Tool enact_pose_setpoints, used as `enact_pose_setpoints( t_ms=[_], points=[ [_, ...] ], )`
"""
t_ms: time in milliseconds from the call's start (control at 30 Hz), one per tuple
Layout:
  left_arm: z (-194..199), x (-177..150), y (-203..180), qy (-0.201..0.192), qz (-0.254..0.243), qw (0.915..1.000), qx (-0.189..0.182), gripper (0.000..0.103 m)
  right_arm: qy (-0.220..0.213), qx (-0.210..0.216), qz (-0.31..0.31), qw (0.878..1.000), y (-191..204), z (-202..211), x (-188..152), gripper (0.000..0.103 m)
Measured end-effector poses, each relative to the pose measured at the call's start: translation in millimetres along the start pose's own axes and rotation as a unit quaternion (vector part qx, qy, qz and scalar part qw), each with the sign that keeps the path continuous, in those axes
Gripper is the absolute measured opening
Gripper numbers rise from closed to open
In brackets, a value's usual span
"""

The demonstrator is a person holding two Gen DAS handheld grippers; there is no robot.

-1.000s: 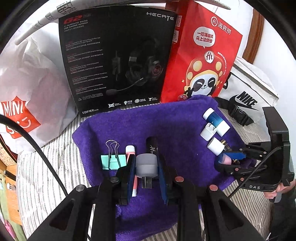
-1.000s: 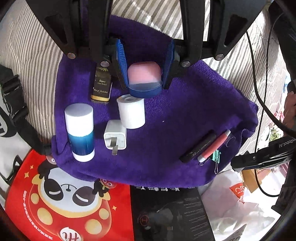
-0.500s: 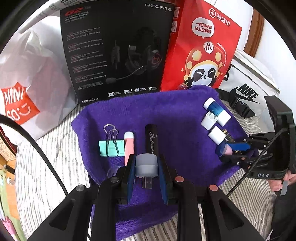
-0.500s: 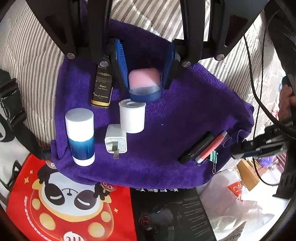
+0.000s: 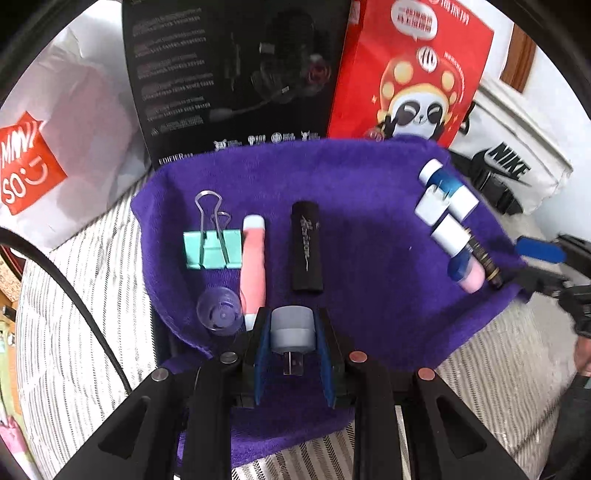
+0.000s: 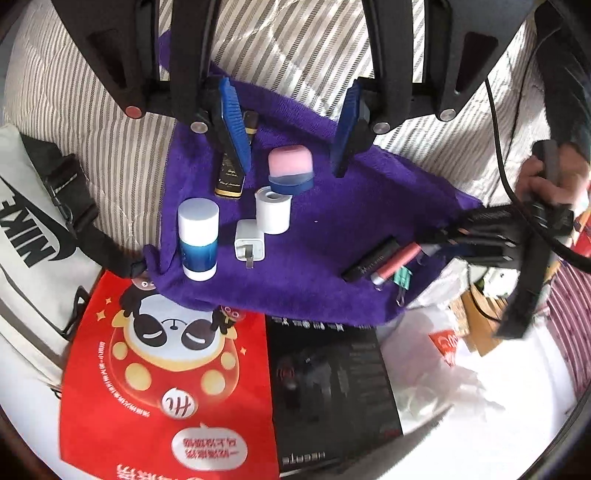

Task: Organize rigid objects
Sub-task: 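Set white charger beside Horizon case with left gripper while right gripper sets pink jar beside white roll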

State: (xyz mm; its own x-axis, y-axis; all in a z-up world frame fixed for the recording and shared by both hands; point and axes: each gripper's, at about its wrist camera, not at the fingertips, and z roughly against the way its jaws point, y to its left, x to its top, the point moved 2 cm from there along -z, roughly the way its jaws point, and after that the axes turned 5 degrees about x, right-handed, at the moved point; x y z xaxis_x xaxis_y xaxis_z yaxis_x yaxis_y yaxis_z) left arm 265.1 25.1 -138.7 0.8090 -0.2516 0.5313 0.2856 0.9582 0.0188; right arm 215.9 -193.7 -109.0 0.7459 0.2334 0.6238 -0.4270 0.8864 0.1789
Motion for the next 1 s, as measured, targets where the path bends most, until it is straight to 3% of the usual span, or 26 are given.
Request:
enact_pose_setpoints(
  t_ms=[300, 567, 667, 767, 800, 833, 1000],
  points=[
    [-11, -3, -15, 0.003, -0.021, 0.9994, 0.027, 0.023, -0.024, 0.013, -0.039, 0.999, -13, 11, -2, 0.045],
    [-9, -4, -14, 0.002, -0.017, 0.9994, 0.030, 0.024, -0.016, 0.007, -0.036, 0.999, -14, 7, -5, 0.045],
    [-7, -5, -10, 0.007, -0.002, 0.9997, 0.024, 0.031, -0.005, -0.004, -0.032, 0.999, -14, 0, -7, 0.045],
    [-1, -8, -7, 0.006, 0.009, 0.9989, 0.045, 0.049, 0.000, -0.014, -0.026, 1.000, -12, -2, -8, 0.045],
    [1, -9, -8, 0.006, 0.009, 0.9987, 0.049, 0.061, -0.002, -0.014, -0.025, 1.000, -10, -2, -8, 0.046],
    [6, -9, -8, 0.001, 0.009, 0.9982, 0.059, 0.066, -0.005, -0.012, -0.027, 1.000, -9, 0, -9, 0.048],
    [38, -16, -20, -0.019, -0.010, 0.9976, 0.066, 0.084, -0.012, -0.024, -0.047, 0.999, -1, 8, -10, 0.067]
  ],
)
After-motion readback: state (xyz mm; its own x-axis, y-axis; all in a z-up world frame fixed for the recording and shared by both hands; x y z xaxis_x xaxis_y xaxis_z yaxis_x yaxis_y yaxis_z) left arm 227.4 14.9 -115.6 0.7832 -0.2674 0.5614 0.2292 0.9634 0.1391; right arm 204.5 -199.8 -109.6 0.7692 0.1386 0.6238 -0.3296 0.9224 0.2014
